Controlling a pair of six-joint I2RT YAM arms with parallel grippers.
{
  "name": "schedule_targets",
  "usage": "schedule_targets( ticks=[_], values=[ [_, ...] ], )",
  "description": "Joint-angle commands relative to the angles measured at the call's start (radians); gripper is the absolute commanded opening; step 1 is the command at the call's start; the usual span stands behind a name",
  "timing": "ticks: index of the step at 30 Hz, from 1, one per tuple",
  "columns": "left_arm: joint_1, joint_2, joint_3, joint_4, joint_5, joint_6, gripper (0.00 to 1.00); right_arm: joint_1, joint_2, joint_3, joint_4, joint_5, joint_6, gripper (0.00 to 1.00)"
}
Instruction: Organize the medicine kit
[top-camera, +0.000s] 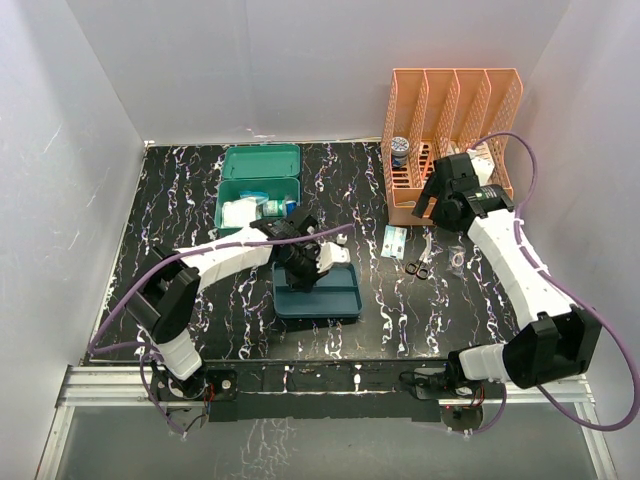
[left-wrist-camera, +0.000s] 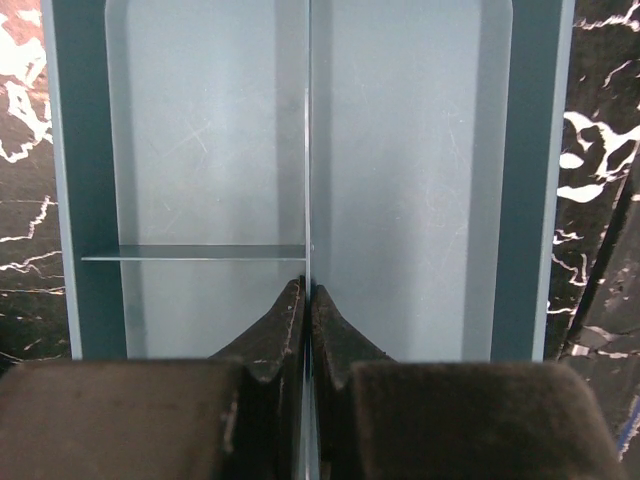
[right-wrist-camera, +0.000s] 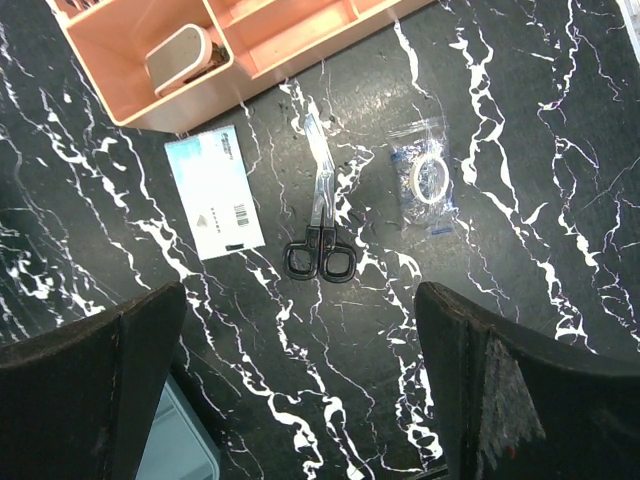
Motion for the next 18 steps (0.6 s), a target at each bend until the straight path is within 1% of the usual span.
schedule_targets(
  ticks=[1,6,12,18],
  values=[
    [0.002,-0.048,-0.065,0.08,-0.017,0.029,0.0,0.044,0.039,0.026,-0.007,0.017,-0.033,0.98],
    [0.003,-0.054,-0.124,0.131,-0.03,0.043,0.0,0.126,0.109,0.036,-0.011,0.058,-0.018,0.98],
    [0.002,-0.07,-0.208,0.212,-0.066,0.085,0.0,0.162,0.175,0.02,0.035,0.064,0.011,0.98],
    [0.002,-0.076,-0.258,0.295,-0.097,0.131,0.0,0.199,0.235,0.025,0.076,0.081,-0.001,0.98]
  ],
)
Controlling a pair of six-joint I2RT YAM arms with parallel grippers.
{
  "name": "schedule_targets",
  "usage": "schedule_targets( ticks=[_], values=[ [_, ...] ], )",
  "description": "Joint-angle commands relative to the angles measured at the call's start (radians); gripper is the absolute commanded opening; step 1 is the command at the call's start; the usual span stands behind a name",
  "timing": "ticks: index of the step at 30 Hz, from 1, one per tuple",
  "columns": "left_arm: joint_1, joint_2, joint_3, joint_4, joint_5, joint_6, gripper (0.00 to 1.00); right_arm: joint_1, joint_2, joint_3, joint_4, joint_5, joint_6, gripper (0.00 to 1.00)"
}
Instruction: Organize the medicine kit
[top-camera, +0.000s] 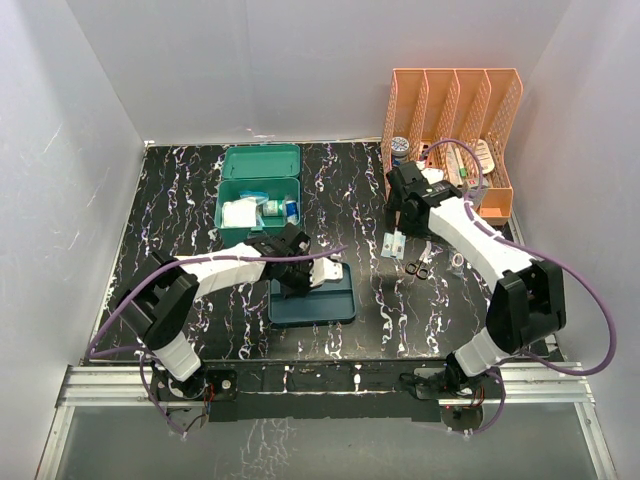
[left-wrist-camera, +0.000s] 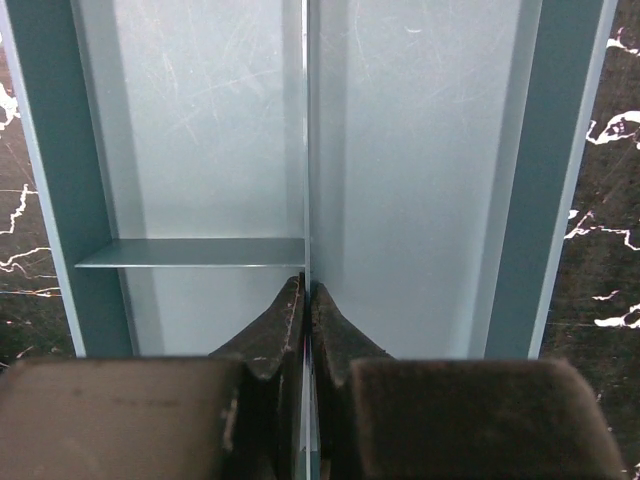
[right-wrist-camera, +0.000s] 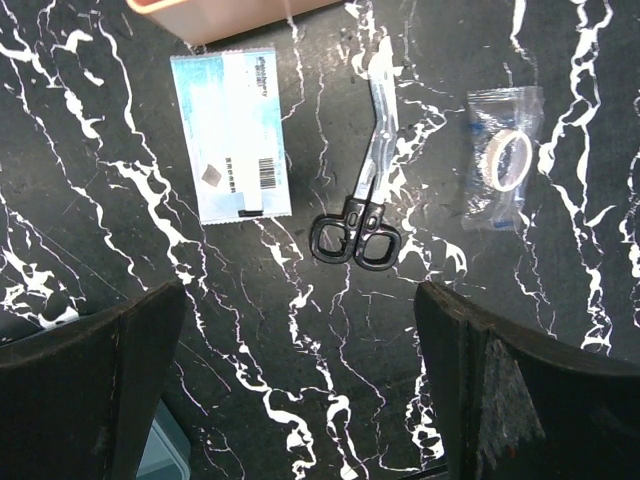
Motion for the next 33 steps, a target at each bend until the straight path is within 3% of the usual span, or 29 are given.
schedule_targets(
  ticks=[1,9,17,23,28,33],
  values=[
    [0.002,-0.022,-0.027,0.052,-0.032,0.05,0.0,0.031,0.029,0.02,0.08,0.041,-0.01,0.98],
    [0.002,-0.005,0.012,0.038,-0.039,0.069,0.02,0.052,0.072,-0.013,0.143,0.034,-0.057,0.98],
    [0.002,-0.051,0.034,-0.024,-0.025,0.089,0.53,0.052,0.077,-0.088,0.221,0.005,-0.079,0.94],
    [0.001,-0.089,0.077,-0.067,-0.008,0.067,0.76,0.053,0.088,-0.122,0.324,-0.041,-0.17,0.89],
    [0.001,-0.117,0.136,-0.097,-0.008,0.036,0.84,0.052,0.126,-0.118,0.36,-0.054,-0.244,0.86],
    [0.001,-0.145,0.194,-0.115,-0.006,0.004,0.85,0.053,0.158,-0.132,0.392,-0.07,-0.264,0.81]
  ],
)
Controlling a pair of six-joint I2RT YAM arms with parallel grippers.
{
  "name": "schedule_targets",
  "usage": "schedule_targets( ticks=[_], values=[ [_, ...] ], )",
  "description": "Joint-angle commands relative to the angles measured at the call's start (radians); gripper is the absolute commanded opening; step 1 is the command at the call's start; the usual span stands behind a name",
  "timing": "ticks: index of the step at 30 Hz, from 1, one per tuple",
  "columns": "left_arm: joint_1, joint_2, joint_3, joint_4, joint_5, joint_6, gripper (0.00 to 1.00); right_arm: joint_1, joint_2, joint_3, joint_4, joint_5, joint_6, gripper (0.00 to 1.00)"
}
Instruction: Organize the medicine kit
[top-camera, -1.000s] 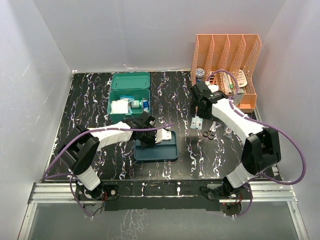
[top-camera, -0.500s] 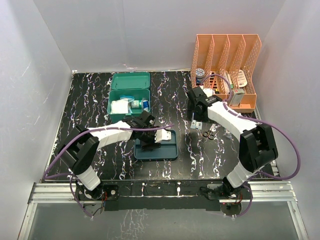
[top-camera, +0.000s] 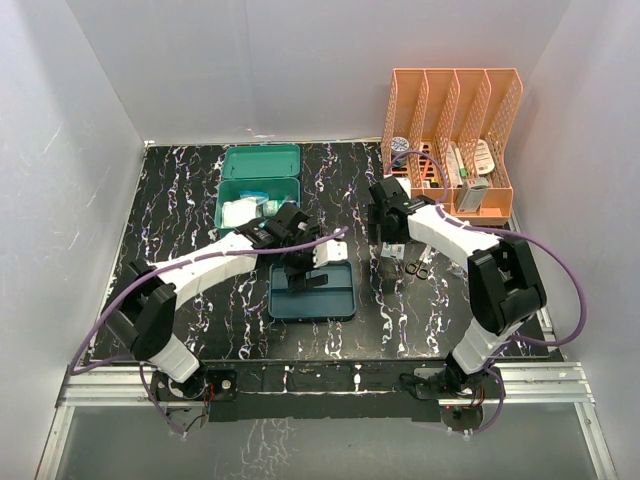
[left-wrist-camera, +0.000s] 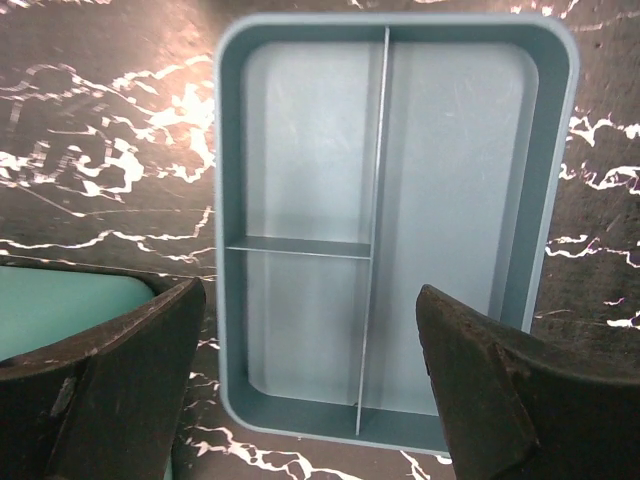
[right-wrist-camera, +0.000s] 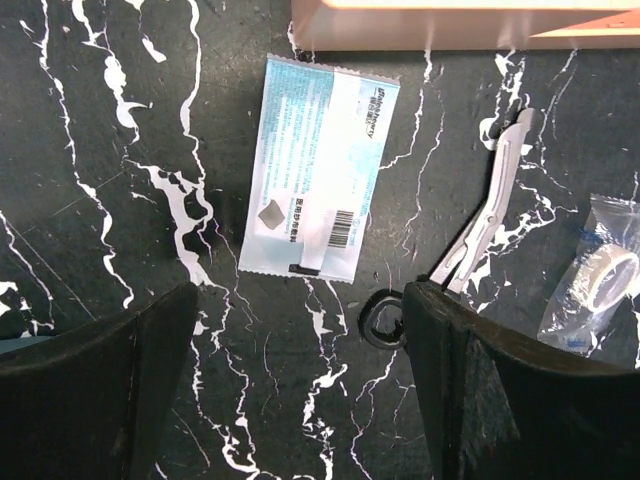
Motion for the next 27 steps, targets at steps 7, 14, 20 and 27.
schedule_targets(
  ticks=[7,14,20,27],
  values=[
    [0.0,-0.114,0.133,-0.022,-0.009,-0.124,0.86,0.002,0.033,-0.055,0.153,-0.02,-0.045,0.74],
    [0.0,-0.148,0.155,-0.036,-0.052,-0.15,0.86,0.002,0.053,-0.07,0.189,-0.033,-0.008,0.69],
    [0.0,-0.159,0.162,-0.049,-0.075,-0.154,0.86,0.001,0.058,-0.1,0.229,-0.02,0.019,0.66],
    [0.0,-0.151,0.181,-0.069,-0.08,-0.153,0.86,-0.002,0.057,-0.142,0.26,0.045,0.062,0.61]
  ],
)
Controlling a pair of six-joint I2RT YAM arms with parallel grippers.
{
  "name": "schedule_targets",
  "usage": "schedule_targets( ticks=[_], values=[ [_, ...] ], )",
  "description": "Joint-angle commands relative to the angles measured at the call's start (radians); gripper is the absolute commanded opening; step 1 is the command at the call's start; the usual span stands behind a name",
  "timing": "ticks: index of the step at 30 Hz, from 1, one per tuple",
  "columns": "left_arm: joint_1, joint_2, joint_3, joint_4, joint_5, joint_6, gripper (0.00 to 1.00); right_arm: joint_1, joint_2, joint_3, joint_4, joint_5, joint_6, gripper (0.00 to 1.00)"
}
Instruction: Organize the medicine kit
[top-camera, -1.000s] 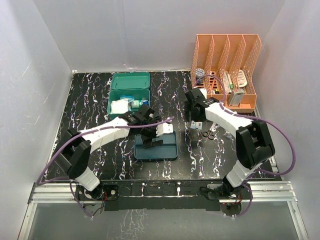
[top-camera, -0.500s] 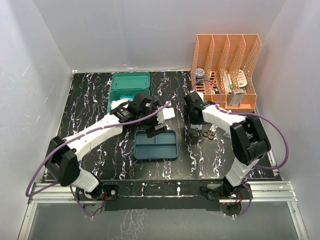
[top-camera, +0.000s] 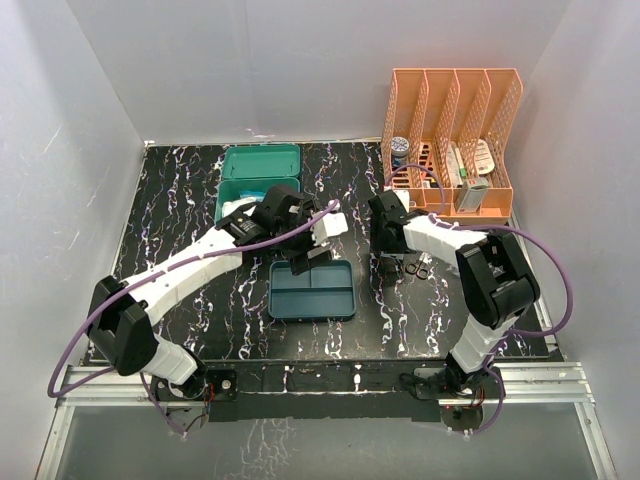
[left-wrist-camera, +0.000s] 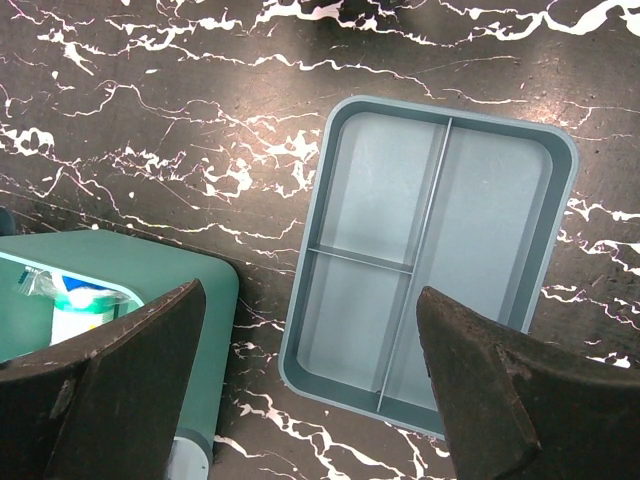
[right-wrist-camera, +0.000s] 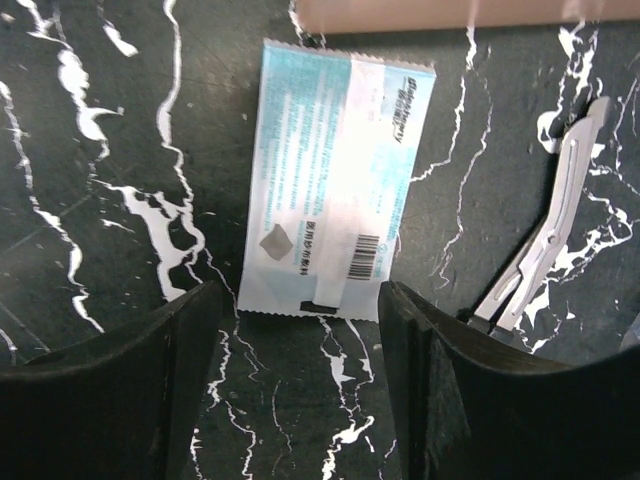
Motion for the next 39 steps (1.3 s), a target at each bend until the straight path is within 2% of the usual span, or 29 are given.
schedule_targets(
  ticks=[1,11,20,25,28,33,39],
  values=[
    [0.001,-0.034,0.05,-0.034,-0.009,-0.008,0.86,-0.003,-0.002,-0.03,0.076,0.063,0.041,0.61],
    [0.0,-0.024,0.063,-0.049,-0.014,-0.004,0.85,-0.016,0.0,-0.094,0.14,0.094,0.068,0.54],
    [0.001,-0.028,0.054,-0.061,-0.013,0.002,0.85,-0.018,-0.009,-0.111,0.137,0.075,0.07,0.27],
    [0.0,-0.026,0.05,-0.053,-0.011,0.003,0.85,-0.018,-0.03,-0.119,0.118,0.071,0.07,0.07],
    [0.001,-0.026,0.053,-0.041,-0.023,0.001,0.85,-0.018,-0.047,-0.109,0.085,0.07,0.069,0.0],
    [0.031,-0.034,0.061,0.014,-0.089,-0.065,0.86,-0.006,-0.133,-0.067,0.0,0.047,0.067,0.0],
    [0.133,-0.053,0.054,0.111,-0.2,-0.195,0.87,0.051,-0.238,0.009,-0.107,-0.026,0.025,0.0]
  ],
)
